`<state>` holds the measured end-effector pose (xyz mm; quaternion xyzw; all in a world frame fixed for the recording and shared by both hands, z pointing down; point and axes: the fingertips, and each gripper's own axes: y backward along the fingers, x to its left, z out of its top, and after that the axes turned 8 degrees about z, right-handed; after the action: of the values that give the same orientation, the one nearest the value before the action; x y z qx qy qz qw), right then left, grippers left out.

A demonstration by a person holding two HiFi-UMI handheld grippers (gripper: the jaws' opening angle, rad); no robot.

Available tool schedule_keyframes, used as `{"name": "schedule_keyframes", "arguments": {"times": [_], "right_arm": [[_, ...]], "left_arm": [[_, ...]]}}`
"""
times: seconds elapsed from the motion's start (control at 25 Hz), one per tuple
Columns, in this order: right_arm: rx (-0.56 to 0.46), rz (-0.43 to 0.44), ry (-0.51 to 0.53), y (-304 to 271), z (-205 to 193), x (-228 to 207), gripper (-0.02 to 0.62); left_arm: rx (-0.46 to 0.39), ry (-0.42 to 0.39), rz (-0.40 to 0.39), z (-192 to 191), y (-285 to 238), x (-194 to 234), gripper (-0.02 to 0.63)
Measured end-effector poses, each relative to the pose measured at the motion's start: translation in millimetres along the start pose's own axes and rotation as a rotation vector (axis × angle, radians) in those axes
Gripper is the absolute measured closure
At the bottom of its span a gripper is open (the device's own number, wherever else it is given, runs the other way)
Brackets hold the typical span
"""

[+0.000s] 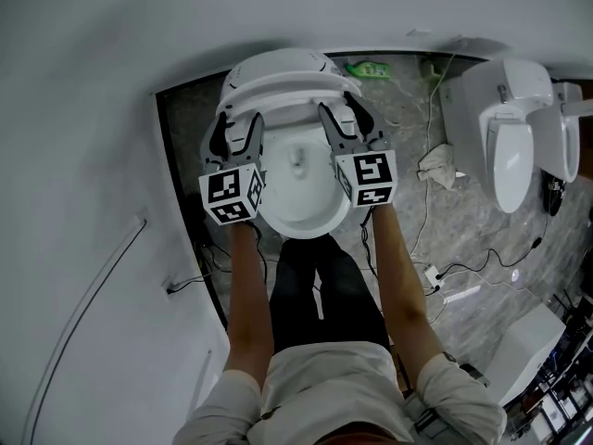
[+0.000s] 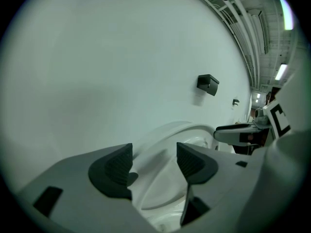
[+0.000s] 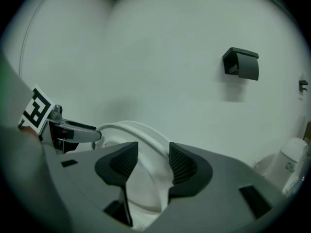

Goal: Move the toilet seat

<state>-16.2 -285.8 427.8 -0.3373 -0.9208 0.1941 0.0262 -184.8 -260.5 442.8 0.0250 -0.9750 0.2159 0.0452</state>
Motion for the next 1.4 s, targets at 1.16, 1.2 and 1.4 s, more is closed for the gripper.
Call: {"name": "schedule_keyframes", "arguments": {"times": [1.16,1.2,1.4], "right_arm": [[-0.012,-0.002,0.037,2.3,8.8,1.1,0.371],[-0.014,0.003,0.040,3.0,9.5,2.8,0.371],[-0.030,0.014,0.055,11.1,14.4,9.8,0.388]], "left_arm": [[-0.031,0.016,-0.006,13.7,5.0,-0.6,0.303],[-0.033,0.014,-0.010,14.7,5.9,-1.0,0.304],[-0.050,-0.002,-0.020,19.6,15.5,-4.1,0.326]]}}
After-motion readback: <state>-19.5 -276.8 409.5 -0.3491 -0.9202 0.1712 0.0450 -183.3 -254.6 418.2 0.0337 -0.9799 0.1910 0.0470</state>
